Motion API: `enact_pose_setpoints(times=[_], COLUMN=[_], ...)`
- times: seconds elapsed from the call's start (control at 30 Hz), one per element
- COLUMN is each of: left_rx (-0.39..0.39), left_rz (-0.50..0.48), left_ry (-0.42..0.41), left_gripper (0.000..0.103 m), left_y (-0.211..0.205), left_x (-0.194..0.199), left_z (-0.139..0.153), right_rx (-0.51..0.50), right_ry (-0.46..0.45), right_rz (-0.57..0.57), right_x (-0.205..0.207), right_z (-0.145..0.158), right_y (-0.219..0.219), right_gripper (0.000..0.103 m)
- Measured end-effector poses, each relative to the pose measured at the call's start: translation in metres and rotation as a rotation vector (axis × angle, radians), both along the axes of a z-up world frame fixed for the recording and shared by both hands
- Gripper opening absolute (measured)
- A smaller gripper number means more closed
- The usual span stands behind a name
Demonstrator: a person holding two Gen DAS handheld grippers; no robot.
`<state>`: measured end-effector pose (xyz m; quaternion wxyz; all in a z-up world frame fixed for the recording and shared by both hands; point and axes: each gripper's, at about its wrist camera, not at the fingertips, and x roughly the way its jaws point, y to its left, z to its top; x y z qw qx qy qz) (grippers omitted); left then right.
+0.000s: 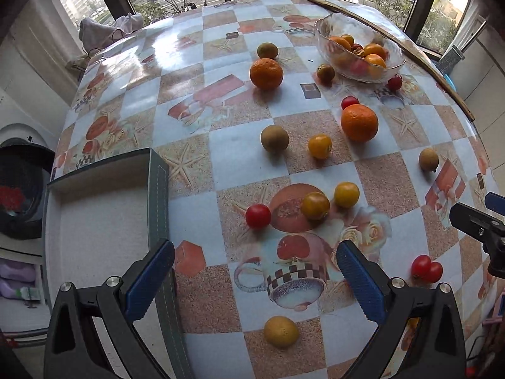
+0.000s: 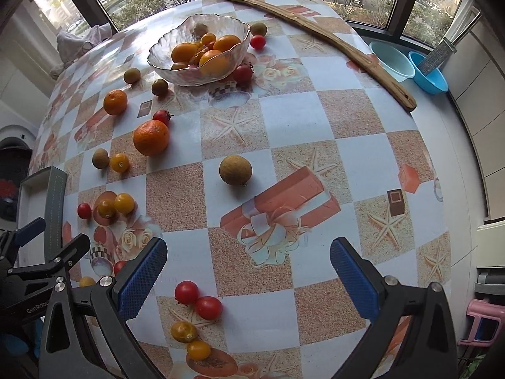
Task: Organize fruits
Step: 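Move both grippers over the table toward the scattered fruits, then close the left gripper on a red tomato while the right gripper grasps a brown kiwi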
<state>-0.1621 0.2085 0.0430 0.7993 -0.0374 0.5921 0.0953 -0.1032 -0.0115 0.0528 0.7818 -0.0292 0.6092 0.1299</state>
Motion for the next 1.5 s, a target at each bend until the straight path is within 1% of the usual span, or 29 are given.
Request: enact_pose_setpoints(times=[0.07, 0.13, 0.23, 0.53, 1.07, 1.33, 1.37, 1.4, 1.43, 1.5], left_rx=[-0.020, -0.024, -0.011, -0.016, -0.009, 0.007, 0.007, 0.009, 0.004, -0.020], left_rz=[0.000, 0.007, 0.023, 0.030, 0.018, -0.013, -0.016, -0.019, -0.024, -0.025], left_ry=[0.013, 0.025, 0.027, 0.029, 0.031, 0.022, 0.019, 0.018, 0.021, 0.017], left_gripper=[0.103, 0.103, 0.103, 0.103, 0.103, 0.103, 0.102, 0.095, 0.092, 0.092], left_y=[0.000, 0.001, 0.004, 0.007, 0.004, 0.008, 0.009, 0.010, 0.011, 0.013], left_x=[0.001, 0.001, 0.002, 0.007, 0.014, 0.020, 0.021, 0.022, 0.023, 0.025], left_z=[-0.001, -0.004, -0.005, -0.011, -0.020, -0.026, -0.027, -0.028, -0.029, -0.030], right_rx=[-0.002, -0.003, -0.005, 0.002, 0.008, 0.014, 0.016, 0.017, 0.018, 0.016], right_ry=[0.007, 0.013, 0.022, 0.035, 0.049, 0.064, 0.066, 0.067, 0.068, 0.066], right_rz=[0.008, 0.012, 0.014, 0.018, 0.019, 0.019, 0.017, 0.016, 0.016, 0.016], right_x=[0.000, 0.001, 0.001, 0.002, 0.005, 0.009, 0.010, 0.011, 0.012, 0.015], right_z=[0.001, -0.001, -0.003, -0.004, -0.008, -0.014, -0.015, -0.017, -0.018, -0.020], right_y=[0.004, 0.007, 0.011, 0.014, 0.012, 0.011, 0.011, 0.011, 0.011, 0.012], right_gripper=[0.103, 0.103, 0.103, 0.103, 0.103, 0.103, 0.103, 0.103, 0.103, 0.103])
